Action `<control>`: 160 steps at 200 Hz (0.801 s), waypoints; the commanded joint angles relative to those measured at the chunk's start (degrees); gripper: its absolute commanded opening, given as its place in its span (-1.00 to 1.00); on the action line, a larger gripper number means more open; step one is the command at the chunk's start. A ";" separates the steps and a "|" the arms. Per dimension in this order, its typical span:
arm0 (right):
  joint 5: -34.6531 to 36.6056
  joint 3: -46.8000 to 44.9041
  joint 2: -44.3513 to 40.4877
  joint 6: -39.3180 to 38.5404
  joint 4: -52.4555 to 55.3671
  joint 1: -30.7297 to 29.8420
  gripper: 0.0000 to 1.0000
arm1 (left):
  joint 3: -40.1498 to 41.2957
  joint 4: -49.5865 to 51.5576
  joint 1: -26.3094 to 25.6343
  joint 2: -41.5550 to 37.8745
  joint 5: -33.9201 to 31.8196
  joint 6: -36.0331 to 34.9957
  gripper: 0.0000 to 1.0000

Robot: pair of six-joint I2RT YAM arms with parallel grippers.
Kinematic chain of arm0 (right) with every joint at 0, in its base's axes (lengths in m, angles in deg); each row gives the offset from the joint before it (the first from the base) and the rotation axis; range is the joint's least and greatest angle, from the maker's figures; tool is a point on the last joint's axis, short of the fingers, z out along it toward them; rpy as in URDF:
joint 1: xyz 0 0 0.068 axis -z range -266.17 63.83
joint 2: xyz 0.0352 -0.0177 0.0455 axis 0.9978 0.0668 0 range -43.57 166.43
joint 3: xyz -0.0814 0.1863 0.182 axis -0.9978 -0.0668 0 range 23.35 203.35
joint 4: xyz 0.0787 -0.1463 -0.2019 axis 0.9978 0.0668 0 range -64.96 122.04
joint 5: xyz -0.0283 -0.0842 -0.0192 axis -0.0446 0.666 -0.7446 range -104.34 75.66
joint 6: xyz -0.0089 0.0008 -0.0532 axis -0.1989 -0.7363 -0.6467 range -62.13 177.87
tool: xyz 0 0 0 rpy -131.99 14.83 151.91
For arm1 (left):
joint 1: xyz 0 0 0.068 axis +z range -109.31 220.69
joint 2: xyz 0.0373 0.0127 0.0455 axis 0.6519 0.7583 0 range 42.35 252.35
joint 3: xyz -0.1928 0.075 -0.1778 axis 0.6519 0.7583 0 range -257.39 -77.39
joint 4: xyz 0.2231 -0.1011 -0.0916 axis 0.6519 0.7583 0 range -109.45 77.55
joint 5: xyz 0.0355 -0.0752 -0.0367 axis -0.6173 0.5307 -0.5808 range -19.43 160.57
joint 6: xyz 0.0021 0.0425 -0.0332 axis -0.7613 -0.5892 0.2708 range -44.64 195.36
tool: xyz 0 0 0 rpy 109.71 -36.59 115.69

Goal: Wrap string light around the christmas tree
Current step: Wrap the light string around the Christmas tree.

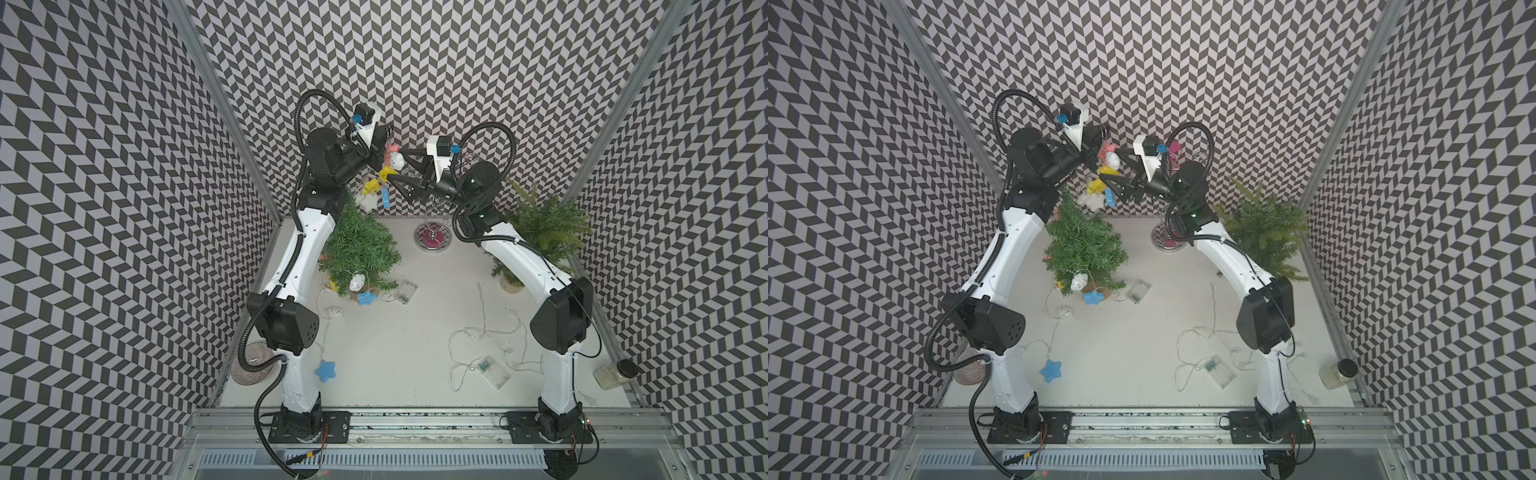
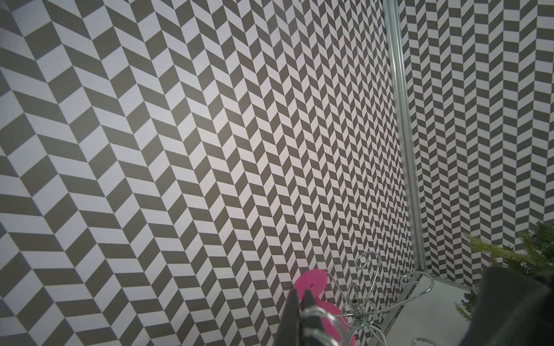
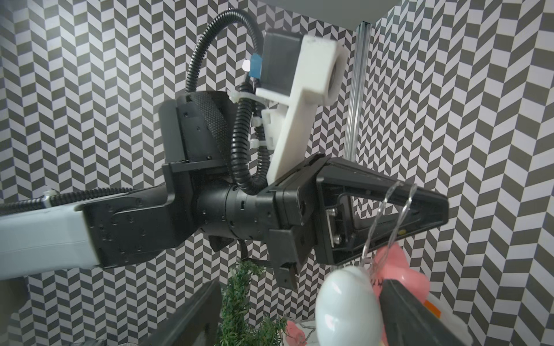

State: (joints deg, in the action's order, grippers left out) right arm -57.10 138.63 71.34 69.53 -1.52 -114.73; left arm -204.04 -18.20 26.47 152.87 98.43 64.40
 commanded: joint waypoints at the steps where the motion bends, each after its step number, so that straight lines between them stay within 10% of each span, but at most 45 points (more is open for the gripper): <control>1: -1.02 -0.52 -2.99 1.89 0.64 0.92 0.68 | 0.37 0.65 -0.30 -2.21 -1.10 -4.20 -1.00; 102: -4.01 16.53 5.89 6.21 14.48 2.87 0.14 | 16.65 -8.60 -4.59 -10.43 0.98 -14.28 -1.00; 160: -9.08 10.19 4.23 9.96 11.07 5.45 0.13 | 17.42 -9.87 -4.77 -10.37 0.36 -13.89 -1.00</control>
State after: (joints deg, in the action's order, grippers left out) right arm -61.12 148.42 75.41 76.40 11.76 -109.85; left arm -187.32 -25.02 22.10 144.13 97.91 51.40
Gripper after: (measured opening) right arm 0.581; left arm 0.048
